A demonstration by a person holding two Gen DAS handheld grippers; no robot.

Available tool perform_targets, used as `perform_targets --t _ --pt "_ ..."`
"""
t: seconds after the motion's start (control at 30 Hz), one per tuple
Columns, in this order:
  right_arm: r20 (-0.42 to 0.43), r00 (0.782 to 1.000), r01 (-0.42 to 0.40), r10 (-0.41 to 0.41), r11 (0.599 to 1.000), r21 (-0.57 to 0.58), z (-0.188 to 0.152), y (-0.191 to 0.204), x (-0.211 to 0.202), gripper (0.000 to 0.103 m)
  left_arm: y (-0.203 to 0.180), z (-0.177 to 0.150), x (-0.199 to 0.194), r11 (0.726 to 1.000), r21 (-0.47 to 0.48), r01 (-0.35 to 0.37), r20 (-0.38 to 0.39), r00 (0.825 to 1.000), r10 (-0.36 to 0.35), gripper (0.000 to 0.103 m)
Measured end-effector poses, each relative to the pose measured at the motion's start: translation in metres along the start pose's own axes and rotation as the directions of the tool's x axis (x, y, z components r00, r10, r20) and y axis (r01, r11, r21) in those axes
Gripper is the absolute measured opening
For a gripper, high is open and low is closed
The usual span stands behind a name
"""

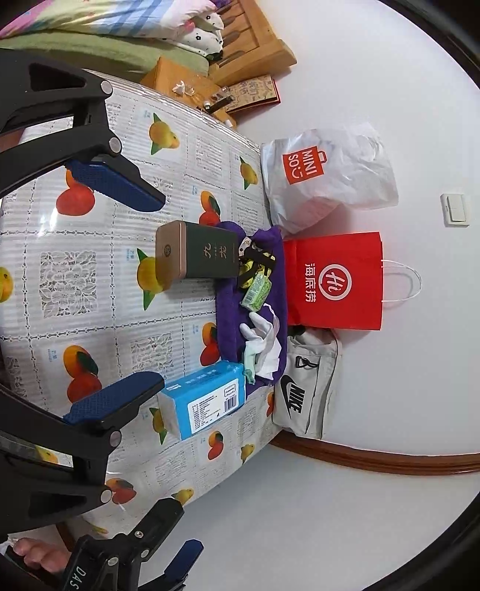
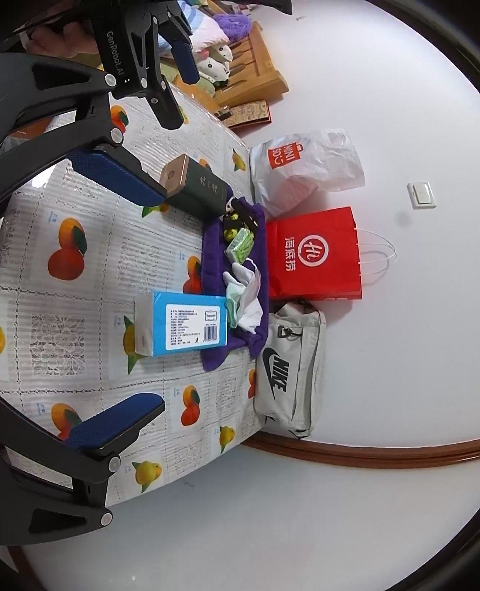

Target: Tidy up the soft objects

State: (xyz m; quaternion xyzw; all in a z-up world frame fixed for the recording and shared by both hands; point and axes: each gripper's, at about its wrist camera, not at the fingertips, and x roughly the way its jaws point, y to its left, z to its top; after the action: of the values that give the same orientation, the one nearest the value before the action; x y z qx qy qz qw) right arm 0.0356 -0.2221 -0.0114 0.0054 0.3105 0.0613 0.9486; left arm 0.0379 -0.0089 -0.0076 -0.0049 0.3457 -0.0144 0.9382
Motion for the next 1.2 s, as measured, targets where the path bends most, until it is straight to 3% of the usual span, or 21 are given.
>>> perform_targets --t 0.17,1.2 --pt "-0.001 1.0 -0.023 0.023 1.0 0.006 -0.0043 0.0004 -0.0046 0.1 0.0 -0.0039 -0.0014 1.0 -0.005 -0.006 0.001 1.0 0.006 0.088" --pt "-0.006 1.0 0.009 -0.009 1.0 0.016 -0.009 -0.0027 -0.0077 0.1 -0.0035 -0.0051 -0.0076 1.0 0.002 -0.024 0.008 1.0 0.024 0.088"
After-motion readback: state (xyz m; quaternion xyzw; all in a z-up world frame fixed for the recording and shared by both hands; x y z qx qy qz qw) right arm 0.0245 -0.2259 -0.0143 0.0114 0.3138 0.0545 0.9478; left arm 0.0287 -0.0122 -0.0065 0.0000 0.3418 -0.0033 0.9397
